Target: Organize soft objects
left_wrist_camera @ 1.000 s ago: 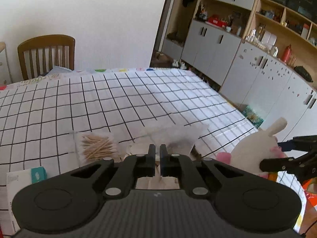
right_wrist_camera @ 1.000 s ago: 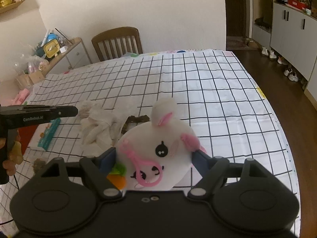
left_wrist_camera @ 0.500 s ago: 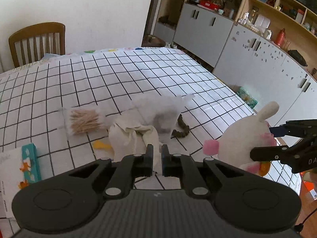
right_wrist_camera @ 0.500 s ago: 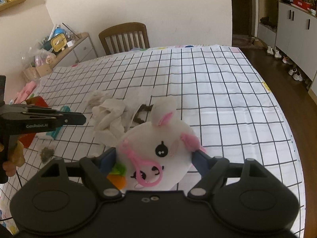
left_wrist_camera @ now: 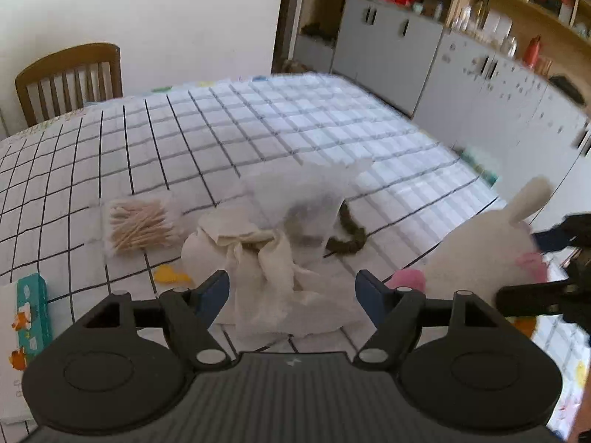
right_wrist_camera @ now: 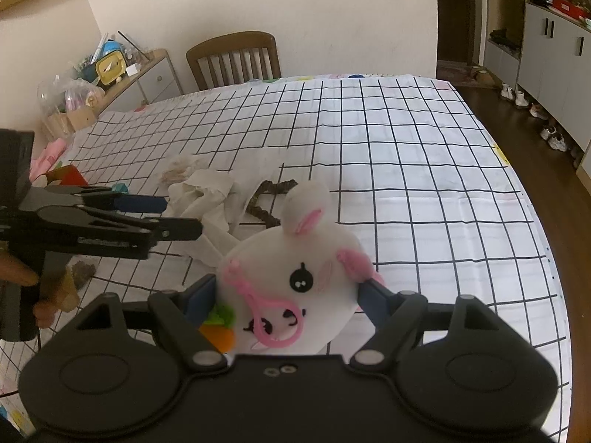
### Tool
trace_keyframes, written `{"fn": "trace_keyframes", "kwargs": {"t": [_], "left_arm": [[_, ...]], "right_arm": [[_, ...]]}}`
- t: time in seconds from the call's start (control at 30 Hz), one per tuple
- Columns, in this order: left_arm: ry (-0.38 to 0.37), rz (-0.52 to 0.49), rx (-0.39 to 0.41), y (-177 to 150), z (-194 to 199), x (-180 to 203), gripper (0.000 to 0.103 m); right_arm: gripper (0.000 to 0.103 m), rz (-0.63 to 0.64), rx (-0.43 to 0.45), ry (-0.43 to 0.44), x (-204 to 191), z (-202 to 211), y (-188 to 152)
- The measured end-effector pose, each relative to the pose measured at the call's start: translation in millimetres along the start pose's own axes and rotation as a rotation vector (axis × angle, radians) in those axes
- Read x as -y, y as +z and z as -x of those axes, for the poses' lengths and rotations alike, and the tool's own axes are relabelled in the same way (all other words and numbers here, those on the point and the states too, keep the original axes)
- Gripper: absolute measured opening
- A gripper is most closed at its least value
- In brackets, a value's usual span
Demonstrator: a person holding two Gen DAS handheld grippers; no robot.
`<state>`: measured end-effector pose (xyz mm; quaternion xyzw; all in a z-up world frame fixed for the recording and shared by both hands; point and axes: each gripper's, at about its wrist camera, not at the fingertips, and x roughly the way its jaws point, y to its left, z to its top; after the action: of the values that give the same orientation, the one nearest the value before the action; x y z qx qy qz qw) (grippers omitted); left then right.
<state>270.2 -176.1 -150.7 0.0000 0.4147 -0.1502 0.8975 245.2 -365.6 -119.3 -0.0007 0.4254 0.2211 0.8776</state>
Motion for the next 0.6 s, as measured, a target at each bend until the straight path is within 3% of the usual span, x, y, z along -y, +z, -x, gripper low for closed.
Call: {"fn": "trace_keyframes", "kwargs": {"t": [0.03,0.1,0.17,0.3,0.4,0.6], "left_arm": [[0.016,-0.009,-0.014,-1,-5,1,0.075],[0.040,-0.021,-0.029,-2,-12,2,0.059],[0.058,-0.032,-0.028,-4,-13,3,0.053],[0.043,-0.040,-0.022,-3,-10,4,0.013],[0.056,-0.048,0.000,-2,-5,4,0.005],[0.049,-0.004,0.070,5,17,-9,0.004]], "right_arm": [[0.080,0.001,-0.001,0.000,0,-1,0],[0.080,0.002,-0.004,0.003,0,-2,1],[0.080,0.008,-0.005,0.003,0,-3,1],[0.080,0.017,-0.007,0.005,0,-4,1],[0.080,0.017,-0.009,0.006,1,-5,1],[0.080,0.016,-0.008,0.003,3,-4,0]]}}
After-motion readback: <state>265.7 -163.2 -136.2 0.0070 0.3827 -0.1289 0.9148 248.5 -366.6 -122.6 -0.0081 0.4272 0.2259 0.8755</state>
